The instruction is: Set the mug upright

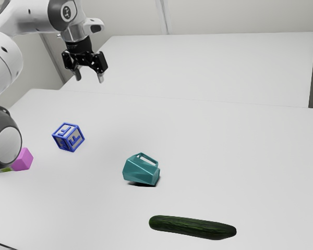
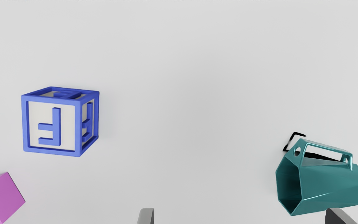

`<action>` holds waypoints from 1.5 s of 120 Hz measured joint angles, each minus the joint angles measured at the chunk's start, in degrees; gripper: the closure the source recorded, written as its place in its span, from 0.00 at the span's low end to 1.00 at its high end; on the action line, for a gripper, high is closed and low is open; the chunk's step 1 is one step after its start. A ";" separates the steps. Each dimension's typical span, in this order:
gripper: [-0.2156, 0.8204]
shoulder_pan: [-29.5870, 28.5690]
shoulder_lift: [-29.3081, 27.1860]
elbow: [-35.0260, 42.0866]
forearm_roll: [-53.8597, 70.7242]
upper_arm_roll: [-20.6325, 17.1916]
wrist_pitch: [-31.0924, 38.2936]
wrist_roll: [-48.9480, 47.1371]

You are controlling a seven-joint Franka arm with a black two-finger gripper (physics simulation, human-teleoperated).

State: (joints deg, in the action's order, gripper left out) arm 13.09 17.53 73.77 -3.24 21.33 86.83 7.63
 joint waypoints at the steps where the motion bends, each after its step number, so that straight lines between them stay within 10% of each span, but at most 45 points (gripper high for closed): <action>1: 0.21 -0.01 -0.01 0.02 0.01 -0.03 0.07 -0.01; 180: 0.21 4.29 -15.60 52.42 -19.18 -3.32 35.90 -0.57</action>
State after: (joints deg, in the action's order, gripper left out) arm 17.38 1.93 126.19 -22.42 18.02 122.73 7.06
